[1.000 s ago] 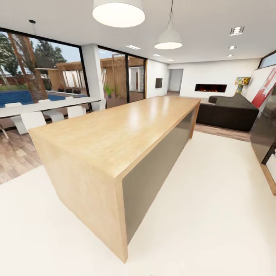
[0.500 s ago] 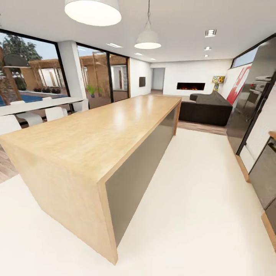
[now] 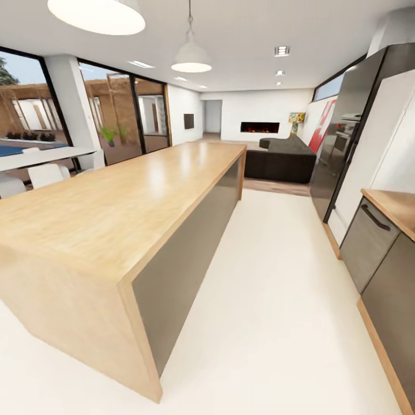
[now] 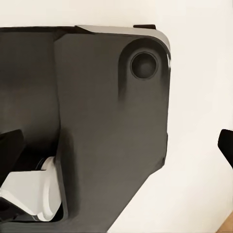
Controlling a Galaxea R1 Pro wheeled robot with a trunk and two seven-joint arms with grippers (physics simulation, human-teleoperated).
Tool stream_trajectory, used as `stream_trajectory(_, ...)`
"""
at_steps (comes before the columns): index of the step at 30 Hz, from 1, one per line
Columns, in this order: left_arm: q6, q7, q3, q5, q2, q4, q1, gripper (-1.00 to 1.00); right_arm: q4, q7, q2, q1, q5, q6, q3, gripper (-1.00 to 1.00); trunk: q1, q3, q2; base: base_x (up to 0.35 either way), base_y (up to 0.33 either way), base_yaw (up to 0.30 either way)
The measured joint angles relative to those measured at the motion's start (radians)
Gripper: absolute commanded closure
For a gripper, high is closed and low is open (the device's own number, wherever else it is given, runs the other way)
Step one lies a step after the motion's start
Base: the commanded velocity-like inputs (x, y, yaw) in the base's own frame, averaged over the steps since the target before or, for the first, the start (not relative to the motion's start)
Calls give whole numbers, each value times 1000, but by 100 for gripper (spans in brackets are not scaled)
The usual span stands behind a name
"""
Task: Set up a coffee station on the kitchen countertop: keep the coffee maker on the countertop, move the bottle of coffee from the kitchen shelf to the counter next to the coffee maker, place a paper coffee filter on top of the coffee maker, put the saucer next to the coffee maker with the coffee cup on the saucer, and place the electric kettle next to the coffee maker.
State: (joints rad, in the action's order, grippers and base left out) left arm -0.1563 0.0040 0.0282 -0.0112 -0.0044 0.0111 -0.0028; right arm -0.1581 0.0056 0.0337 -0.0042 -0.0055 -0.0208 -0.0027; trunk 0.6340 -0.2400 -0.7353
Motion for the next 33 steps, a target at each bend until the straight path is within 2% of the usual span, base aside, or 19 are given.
stream_trajectory(33, 0, -1, 1, 0, -1, 0, 0, -100, 1, 0, 0, 0, 0, 0, 0, -100, -127, 85, 231, 0, 0, -279)
